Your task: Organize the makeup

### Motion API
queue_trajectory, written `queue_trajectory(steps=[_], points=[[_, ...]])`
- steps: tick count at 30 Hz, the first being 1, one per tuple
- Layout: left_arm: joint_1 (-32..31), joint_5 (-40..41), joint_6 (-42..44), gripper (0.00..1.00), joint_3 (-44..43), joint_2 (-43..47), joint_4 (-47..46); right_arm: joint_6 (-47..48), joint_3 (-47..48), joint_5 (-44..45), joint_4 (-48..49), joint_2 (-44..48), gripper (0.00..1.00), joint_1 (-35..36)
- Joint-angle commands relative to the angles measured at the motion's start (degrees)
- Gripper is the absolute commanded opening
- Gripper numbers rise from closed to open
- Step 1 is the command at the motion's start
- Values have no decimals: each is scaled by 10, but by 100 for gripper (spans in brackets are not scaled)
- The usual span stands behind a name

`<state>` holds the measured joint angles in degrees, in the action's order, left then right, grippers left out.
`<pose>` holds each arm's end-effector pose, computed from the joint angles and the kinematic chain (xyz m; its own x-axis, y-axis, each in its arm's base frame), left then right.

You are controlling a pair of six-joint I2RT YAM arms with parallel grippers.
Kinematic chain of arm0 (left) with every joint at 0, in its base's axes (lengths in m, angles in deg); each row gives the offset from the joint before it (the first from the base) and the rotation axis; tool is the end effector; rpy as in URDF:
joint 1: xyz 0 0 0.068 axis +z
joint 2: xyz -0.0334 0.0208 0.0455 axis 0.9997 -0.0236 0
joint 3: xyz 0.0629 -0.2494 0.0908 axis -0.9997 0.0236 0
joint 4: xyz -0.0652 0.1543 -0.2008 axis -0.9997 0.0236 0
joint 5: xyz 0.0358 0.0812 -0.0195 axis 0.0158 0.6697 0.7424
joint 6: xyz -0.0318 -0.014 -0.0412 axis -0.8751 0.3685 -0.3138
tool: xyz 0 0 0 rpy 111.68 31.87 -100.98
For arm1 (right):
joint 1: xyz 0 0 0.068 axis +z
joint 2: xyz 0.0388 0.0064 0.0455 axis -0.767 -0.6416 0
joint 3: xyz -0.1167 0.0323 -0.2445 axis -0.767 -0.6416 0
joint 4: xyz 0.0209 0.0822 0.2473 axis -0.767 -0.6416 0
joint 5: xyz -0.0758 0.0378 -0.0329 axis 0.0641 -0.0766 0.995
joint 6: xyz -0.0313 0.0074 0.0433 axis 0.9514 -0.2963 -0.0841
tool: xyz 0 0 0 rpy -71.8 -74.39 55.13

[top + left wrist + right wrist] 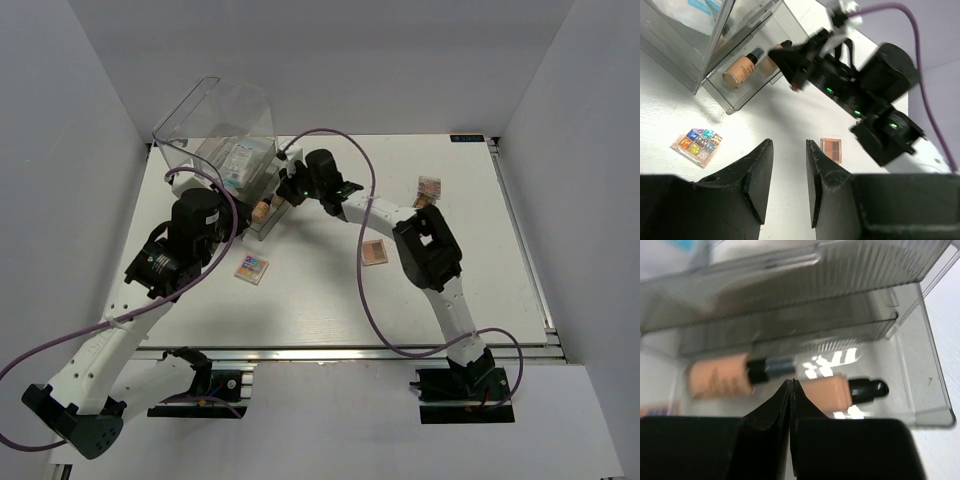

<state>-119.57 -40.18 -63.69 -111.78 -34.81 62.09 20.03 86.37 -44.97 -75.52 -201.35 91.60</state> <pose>0.1729 -0.0880 0.3842 -0.4104 -0.5327 -0.7401 -0.1486 0.8399 -0.5221 0.4079 0.3711 0.2151 -0.1803 -0.2066 -0.9617 -0.8079 0.5888 0.0250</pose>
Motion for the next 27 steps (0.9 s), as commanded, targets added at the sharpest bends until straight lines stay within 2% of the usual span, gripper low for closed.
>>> queue_trajectory(steps=[1,2,4,5,11,18,25,27], points=[[0,2,10,43,-12,4,-12,47,-57,-152,62,107,5,-13],[0,0,15,42,-12,3,-13,60,-94,-199,77,139,10,-18],[0,-1,17,42,-10,4,-18,98,-136,-221,95,168,10,-21],[0,-1,17,41,-6,5,-19,108,-166,-211,93,179,1,-21],[0,-5,14,35,17,19,-33,191,-183,-133,-10,179,0,-21],[0,-6,21,34,12,16,-30,260,-79,-54,-123,75,0,-16],[0,-8,19,33,22,20,-39,266,-2,-26,-121,18,0,-3],[1,-11,19,33,22,17,-39,258,10,-6,-74,6,0,6]])
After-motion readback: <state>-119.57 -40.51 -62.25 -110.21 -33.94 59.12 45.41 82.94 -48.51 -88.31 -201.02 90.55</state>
